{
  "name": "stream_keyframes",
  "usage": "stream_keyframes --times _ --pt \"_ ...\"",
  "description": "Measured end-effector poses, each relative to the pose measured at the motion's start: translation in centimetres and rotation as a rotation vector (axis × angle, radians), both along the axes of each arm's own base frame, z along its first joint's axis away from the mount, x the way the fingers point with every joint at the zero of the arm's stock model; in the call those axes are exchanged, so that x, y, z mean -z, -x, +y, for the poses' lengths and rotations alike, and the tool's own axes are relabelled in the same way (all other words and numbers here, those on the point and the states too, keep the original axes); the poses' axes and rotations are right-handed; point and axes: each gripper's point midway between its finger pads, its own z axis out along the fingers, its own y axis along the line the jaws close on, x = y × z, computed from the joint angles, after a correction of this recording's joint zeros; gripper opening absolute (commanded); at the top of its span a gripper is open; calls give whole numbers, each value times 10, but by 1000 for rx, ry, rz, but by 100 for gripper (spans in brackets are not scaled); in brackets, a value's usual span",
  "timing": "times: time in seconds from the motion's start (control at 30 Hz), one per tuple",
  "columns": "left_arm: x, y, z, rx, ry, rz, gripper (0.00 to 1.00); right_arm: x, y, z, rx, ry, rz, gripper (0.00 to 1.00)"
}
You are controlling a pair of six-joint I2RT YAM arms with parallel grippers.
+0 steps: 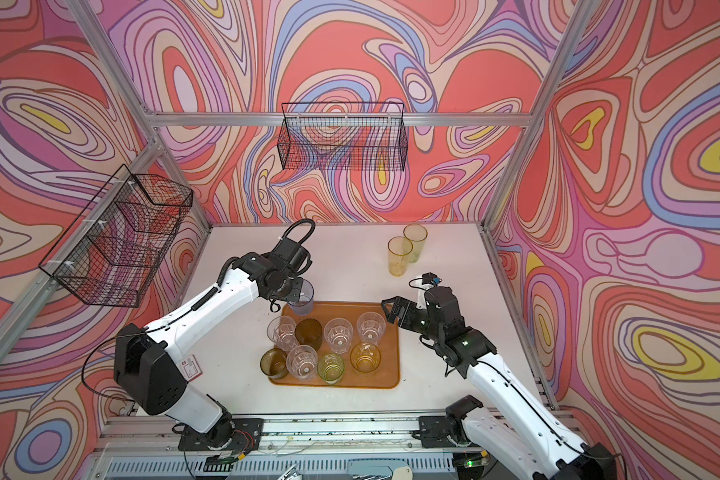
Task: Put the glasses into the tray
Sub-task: 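Set the pale blue glass on the tray while the right gripper reaches for yellow glass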
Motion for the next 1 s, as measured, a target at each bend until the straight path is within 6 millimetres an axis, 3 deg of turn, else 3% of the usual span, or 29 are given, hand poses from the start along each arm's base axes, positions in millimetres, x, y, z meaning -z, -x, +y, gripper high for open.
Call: stream_keyframes --times 0.73,0.9,0.97,1.0 --pt "24 7 13 -48 20 81 0 5 2 -2 4 12 19 96" --pt "29 10 14 -55 20 94 11 5 2 -2 4 13 22 97" --pt "29 10 15 -57 20 94 28 7 3 -2 4 16 27 97" --pt "29 10 15 -57 20 95 31 7 3 -2 5 17 30 97"
